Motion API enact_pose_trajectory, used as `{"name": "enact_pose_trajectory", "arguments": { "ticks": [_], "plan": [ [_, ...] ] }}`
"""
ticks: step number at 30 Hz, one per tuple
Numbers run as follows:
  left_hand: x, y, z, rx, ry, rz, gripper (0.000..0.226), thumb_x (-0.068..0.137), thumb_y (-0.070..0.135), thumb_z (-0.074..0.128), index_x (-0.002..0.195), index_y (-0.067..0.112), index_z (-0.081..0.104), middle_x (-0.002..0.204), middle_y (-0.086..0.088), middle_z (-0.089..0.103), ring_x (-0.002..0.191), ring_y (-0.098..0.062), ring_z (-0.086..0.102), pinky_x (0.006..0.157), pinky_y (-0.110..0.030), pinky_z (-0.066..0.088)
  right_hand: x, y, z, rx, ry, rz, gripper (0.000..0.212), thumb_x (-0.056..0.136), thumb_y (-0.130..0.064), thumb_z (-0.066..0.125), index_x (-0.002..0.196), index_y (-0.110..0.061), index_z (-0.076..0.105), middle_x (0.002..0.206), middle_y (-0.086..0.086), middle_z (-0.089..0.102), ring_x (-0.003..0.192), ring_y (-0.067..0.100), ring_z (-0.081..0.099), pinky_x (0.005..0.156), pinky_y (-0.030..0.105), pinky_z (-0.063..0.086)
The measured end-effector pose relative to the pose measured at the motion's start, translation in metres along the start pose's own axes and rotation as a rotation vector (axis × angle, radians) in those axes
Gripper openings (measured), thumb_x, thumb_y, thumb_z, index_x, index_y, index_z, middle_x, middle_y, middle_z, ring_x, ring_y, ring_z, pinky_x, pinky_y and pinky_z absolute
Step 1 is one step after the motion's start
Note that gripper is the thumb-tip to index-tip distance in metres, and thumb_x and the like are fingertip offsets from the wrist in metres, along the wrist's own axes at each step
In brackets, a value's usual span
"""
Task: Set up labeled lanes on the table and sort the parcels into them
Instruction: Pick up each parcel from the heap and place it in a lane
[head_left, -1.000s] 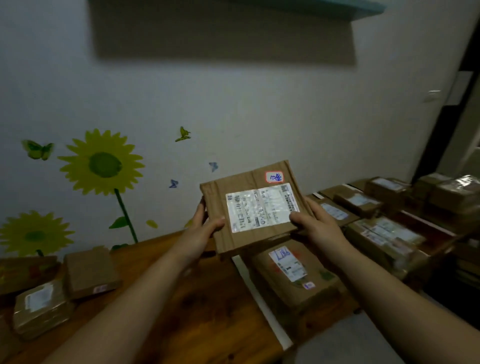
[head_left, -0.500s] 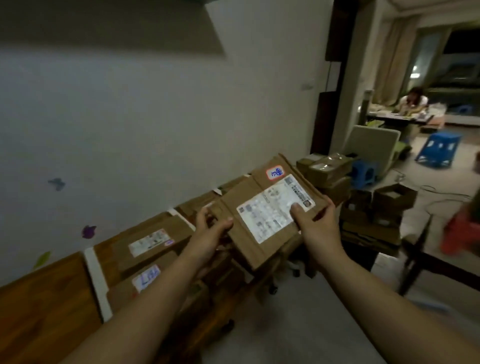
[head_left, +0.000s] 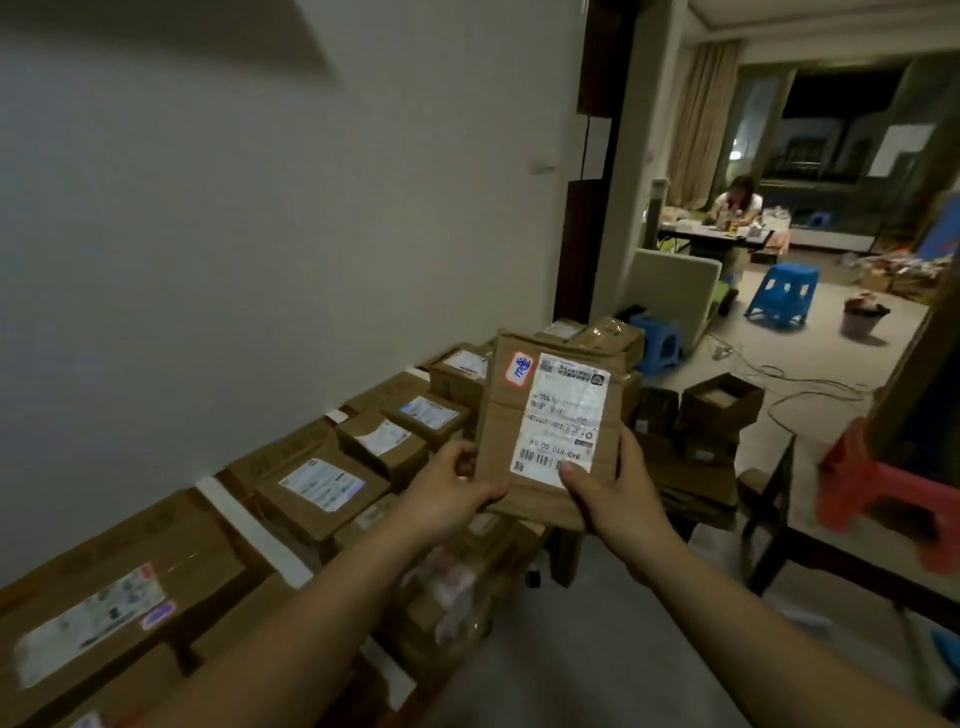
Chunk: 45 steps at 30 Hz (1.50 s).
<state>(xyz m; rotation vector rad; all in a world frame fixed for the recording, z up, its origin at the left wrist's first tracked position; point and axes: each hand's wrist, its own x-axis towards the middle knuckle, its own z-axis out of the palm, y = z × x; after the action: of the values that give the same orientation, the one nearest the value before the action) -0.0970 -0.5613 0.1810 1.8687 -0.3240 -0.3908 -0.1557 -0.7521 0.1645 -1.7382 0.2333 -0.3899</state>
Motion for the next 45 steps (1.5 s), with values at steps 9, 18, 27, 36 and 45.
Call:
{"name": "enact_pose_trajectory", "arguments": {
  "ticks": [9,18,27,36,45],
  "plan": [
    [0.124,-0.016,0.030,-0.116,-0.108,-0.106,0.043,0.088,0.030,0.061,0.124,0.042,0.041,0.104,0.023,0.056,0.093,-0.002,0.059,0.061,-0.014,0.049,0.116,0.029,-0.026,-0.310,-0.098,0.004,0.063,0.079,-0.031,0.072,0.129,-0.041,0.035,0.127,-0.010,0.046,0.116,0.014,0.048,0.089,0.032,0.049],
    [0.206,-0.042,0.055,0.008,0.124,-0.152,0.052,0.083,0.032,0.065,0.116,0.053,0.031,0.098,0.030,0.049,0.089,0.009,0.050,0.069,-0.014,0.049,0.241,0.107,-0.038,-0.675,-0.634,-0.068,0.085,0.080,-0.050,0.065,0.147,-0.040,0.013,0.152,-0.008,0.010,0.137,0.015,0.023,0.109,0.033,0.032],
    [0.245,-0.087,0.126,0.178,0.219,-0.415,0.071,0.074,0.029,0.071,0.134,0.040,0.034,0.126,0.011,0.039,0.111,-0.005,0.047,0.101,-0.023,0.040,0.331,0.192,-0.049,-0.815,-1.090,-0.176,0.070,0.091,-0.040,0.054,0.148,-0.041,0.014,0.155,-0.011,0.009,0.134,0.012,0.029,0.110,0.026,0.026],
    [0.275,-0.105,0.153,0.364,0.276,-0.428,0.082,0.075,0.049,0.064,0.143,0.046,0.017,0.142,0.012,0.027,0.122,-0.008,0.044,0.098,-0.019,0.035,0.358,0.226,-0.052,-0.819,-1.146,-0.218,0.064,0.094,-0.035,0.051,0.150,-0.035,0.018,0.153,-0.006,0.018,0.132,0.013,0.034,0.110,0.026,0.031],
    [0.316,-0.100,0.163,0.524,0.177,-0.396,0.096,0.078,0.045,0.064,0.148,0.036,-0.001,0.150,0.007,0.018,0.124,-0.014,0.042,0.099,-0.023,0.038,0.389,0.229,-0.062,-1.214,-1.020,-0.482,0.070,0.091,-0.041,0.042,0.150,-0.025,0.010,0.157,0.001,0.000,0.144,0.026,-0.002,0.116,0.044,0.010]
  ]
}}
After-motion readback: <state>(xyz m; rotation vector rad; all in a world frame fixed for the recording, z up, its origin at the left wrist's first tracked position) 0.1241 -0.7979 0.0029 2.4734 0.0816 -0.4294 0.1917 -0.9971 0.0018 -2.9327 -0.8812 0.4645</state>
